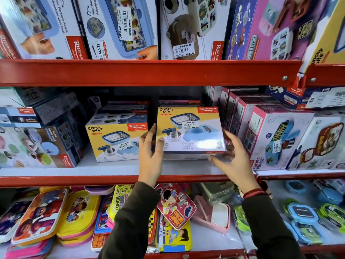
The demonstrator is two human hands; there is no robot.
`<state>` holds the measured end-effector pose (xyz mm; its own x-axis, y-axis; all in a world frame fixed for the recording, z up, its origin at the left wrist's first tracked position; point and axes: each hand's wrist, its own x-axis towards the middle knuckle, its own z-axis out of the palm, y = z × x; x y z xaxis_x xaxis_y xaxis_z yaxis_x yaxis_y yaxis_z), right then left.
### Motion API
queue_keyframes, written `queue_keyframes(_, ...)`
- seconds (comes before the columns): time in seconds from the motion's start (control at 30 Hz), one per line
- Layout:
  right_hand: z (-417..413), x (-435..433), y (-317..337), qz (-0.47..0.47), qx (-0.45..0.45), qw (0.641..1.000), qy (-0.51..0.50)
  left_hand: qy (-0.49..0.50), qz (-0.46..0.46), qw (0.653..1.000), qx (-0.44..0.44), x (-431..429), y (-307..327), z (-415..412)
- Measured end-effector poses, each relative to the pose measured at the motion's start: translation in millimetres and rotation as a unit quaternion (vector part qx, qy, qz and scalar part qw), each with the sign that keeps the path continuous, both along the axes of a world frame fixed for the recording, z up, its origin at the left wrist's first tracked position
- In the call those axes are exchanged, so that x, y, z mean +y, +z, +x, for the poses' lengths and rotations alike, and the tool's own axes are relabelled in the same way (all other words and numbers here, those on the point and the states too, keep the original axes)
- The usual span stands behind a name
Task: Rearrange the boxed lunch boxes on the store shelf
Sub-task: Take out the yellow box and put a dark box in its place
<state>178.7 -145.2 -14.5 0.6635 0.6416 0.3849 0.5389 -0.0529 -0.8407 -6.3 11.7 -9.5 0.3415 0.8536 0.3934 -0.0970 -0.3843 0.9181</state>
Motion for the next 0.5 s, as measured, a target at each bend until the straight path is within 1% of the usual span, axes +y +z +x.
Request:
queue_keyframes(0.1,2.8,-4.3,2.1,0.004,0.015,1.0,0.003,-0.022,0.013,1.0,-0.005,-1.5,5.7,-6.9)
queue_keyframes(0.2,3.5,-3.0,7.3,0.037,0.053,0.998,-0.004,-0.09,0.019,0.996,-0.009,2.2,8.0,-16.0)
queue_keyframes(0.3,2.2,2.0,16.0,0.064,0.084,0.994,-0.028,-0.142,0.062,0.987,0.044,7.3,4.4,-24.0)
queue_keyframes(0.37,1.1,6.2,20.3,0.072,0.111,0.99,-0.045,-0.141,0.073,0.985,0.071,11.2,0.2,-24.3)
queue_keyframes(0.5,2.9,12.2,18.2,0.089,0.125,0.986,-0.064,-0.114,0.064,0.99,0.058,13.0,-1.5,-17.3)
